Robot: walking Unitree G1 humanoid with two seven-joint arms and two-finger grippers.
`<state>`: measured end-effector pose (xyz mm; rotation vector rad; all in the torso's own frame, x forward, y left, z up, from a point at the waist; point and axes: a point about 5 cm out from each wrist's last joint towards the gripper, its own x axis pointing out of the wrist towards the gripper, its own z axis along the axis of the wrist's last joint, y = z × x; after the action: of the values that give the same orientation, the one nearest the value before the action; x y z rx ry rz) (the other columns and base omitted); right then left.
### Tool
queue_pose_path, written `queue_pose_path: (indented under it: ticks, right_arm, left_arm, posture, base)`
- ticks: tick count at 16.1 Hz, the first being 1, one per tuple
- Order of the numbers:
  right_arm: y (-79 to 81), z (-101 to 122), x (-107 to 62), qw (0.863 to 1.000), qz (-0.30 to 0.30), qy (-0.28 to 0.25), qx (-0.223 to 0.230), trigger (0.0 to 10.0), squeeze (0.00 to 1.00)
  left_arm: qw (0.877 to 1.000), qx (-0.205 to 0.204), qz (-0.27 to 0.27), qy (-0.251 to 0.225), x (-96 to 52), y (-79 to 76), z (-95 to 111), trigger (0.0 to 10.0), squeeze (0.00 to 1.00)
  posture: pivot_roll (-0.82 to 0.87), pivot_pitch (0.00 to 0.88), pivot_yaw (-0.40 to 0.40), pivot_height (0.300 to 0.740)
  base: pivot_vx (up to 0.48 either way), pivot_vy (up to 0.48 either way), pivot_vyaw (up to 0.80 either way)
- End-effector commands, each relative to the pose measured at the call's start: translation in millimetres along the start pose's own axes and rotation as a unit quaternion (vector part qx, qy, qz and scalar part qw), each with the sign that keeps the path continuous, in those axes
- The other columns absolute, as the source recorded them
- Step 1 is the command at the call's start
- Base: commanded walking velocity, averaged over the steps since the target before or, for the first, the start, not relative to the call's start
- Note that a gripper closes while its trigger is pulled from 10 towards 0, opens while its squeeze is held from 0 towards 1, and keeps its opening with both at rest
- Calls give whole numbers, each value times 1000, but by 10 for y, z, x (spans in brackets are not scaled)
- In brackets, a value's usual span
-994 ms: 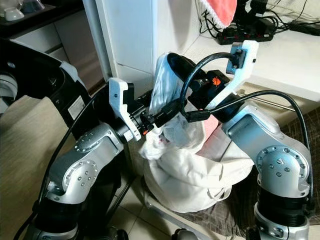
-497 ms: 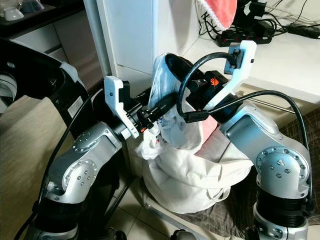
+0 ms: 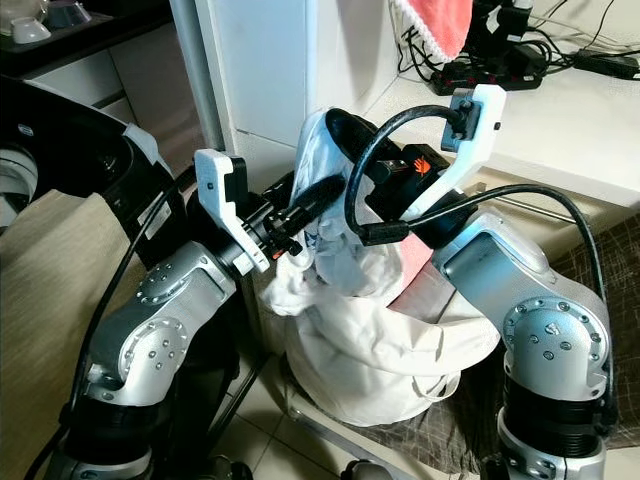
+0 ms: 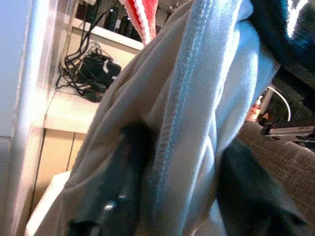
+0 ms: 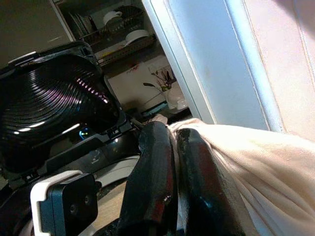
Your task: Clothes washing
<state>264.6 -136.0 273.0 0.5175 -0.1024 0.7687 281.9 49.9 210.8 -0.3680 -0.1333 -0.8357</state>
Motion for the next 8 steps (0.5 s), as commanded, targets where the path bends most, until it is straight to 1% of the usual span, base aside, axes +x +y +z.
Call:
queue_pose_path:
  ticks: [1, 5, 8]
  right_arm:
    - [96, 13, 7, 1000, 25, -12, 1, 0, 0]
    - [107, -21, 66, 999, 36, -10, 10, 0, 0]
    - [108, -16, 75, 999, 37, -10, 8, 0, 0]
  left_arm:
    - [1000, 18, 15, -5, -20, 36, 50, 0, 0]
    - [999, 24, 20, -4, -65, 60, 65, 0, 0]
    - [1000, 21, 12, -4, -50, 40, 58, 0, 0]
  posture:
    - [-81, 0, 4, 740]
    - [-67, 0, -6, 740]
    - [-79, 0, 8, 740]
  base:
    - [0, 0, 0]
    - [0, 0, 0]
    - [0, 0, 0]
